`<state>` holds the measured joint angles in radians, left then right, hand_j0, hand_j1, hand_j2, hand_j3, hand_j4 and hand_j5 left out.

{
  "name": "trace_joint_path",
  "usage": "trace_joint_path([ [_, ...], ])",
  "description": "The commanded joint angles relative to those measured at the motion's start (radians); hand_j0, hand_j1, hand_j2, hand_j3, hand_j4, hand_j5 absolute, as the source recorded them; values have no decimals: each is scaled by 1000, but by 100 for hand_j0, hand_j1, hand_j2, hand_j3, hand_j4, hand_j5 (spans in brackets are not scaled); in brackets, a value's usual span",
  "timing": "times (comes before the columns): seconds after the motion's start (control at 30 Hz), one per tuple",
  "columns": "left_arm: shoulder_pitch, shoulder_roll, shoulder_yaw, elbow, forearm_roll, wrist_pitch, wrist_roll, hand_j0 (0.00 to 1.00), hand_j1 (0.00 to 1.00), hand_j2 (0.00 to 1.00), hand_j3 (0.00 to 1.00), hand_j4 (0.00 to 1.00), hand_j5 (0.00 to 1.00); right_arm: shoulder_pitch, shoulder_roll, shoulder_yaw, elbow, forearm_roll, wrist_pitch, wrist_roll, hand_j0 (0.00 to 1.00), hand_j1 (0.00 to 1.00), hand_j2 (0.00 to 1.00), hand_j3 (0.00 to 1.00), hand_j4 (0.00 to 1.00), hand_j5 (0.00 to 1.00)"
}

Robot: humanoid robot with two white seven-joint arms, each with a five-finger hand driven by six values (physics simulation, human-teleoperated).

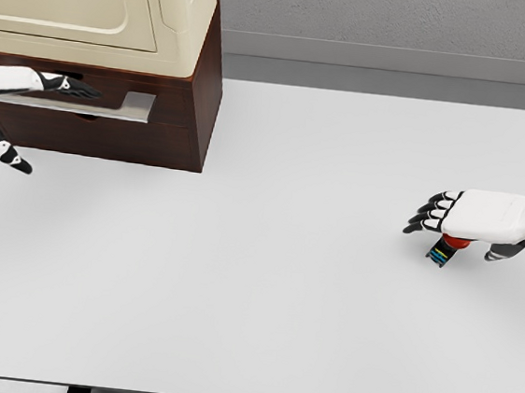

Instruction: Open the cabinet drawer with left arm, and place a switch into the drawer with right arm

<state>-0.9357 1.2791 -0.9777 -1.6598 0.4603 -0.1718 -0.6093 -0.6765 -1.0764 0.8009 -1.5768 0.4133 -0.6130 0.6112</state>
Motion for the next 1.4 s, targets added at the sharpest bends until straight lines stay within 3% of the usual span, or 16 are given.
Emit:
trace_joint_path([
  [0.0,0,2,-3,11,0,0,0,100,100,100,100,100,100,0,-2,0,0,-4,2,0,99,99,99,99,99,99],
  [0.23,5,-29,-3,51,-61,2,0,100,100,100,100,100,100,0,-2,-2,0,-4,2,0,100,100,100,100,100,100],
  [0.4,14,-26,-3,58,-72,2,0,100,100,100,100,100,100,0,-2,0,0,-2,2,0,100,100,100,100,100,100],
  [0.57,12,-29,-1,121,-71,0,0,100,100,100,100,100,100,3,-2,0,0,-2,2,0,99,99,99,99,99,99],
  [0.97,35,-18,-3,109,-74,-52,0,100,100,100,100,100,100,3,-2,-3,0,-2,2,0,96,96,96,96,96,96],
  [1.1,44,-12,-3,109,-74,-78,0,100,100,100,100,100,100,3,-2,-3,0,-2,2,0,100,100,100,100,100,100],
  [1.37,71,55,-3,74,-69,-166,0,100,100,100,100,100,100,3,0,-2,0,-4,2,0,100,100,100,100,100,100],
])
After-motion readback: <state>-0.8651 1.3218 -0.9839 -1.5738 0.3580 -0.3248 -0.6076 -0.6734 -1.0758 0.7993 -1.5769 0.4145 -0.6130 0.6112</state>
